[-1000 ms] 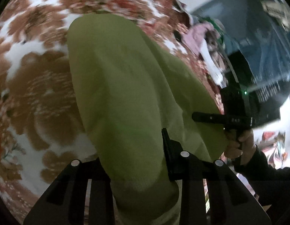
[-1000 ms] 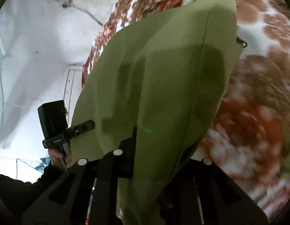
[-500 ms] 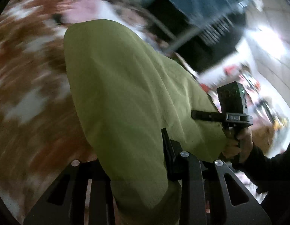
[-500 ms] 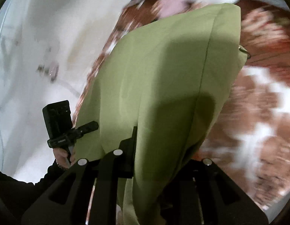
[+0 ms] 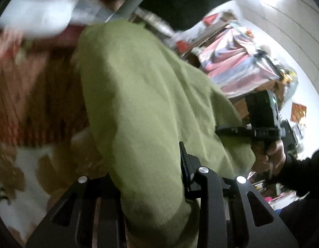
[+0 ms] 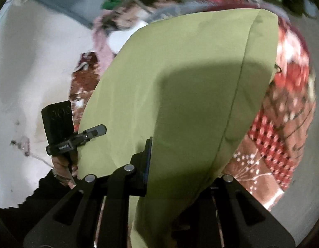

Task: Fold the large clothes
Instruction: 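Carry the bundle with both grippers and set it down on the bed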

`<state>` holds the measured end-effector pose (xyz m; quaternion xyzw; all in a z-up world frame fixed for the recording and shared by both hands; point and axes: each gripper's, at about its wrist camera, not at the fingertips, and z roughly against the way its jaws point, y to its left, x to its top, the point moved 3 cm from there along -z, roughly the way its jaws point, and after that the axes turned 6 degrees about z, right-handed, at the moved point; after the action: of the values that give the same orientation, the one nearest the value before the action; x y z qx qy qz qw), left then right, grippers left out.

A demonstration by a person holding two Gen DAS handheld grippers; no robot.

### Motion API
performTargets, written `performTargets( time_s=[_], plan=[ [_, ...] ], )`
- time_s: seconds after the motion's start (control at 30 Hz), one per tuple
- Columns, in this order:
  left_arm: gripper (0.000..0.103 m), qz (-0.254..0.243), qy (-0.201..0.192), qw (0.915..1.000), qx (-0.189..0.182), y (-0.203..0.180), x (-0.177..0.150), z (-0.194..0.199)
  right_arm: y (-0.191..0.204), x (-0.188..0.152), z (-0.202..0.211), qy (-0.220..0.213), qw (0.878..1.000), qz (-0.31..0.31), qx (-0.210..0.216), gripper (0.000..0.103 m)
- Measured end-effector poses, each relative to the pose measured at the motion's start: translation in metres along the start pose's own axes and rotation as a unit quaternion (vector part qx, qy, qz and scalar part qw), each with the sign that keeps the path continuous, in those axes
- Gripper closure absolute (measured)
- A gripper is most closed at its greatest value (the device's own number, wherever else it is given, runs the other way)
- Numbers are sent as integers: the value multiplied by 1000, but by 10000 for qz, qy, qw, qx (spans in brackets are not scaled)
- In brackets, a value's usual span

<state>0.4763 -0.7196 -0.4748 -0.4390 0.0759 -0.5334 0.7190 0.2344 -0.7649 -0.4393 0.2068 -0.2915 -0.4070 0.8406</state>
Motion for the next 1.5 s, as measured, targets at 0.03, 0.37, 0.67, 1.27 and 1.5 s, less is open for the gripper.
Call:
performTargets(
  time_s=[0.03,0.37,0.67,1.27,1.5],
  plan=[
    [71,67,126,9998,118,12,-2,-10,-8,-4,-11,89,9999,-79,-54,88],
    [10,309,110,9924,1184,46,-43,-9,-30,-27,-22,439,9704,1612,-1745,25],
    [6,229,-140,9816,1892,27,-79,19,-61,-62,-11,783,9461,1529,-2748,22],
    [5,-500,-1319,9397,3115,-45,-52,43,-22,83,55,-854,9466,950,-2961,5],
    [5,-255,-1643,9151,3672,-61,53,-4,-19,143,2,-638,9268,839,-3604,5]
  ],
)
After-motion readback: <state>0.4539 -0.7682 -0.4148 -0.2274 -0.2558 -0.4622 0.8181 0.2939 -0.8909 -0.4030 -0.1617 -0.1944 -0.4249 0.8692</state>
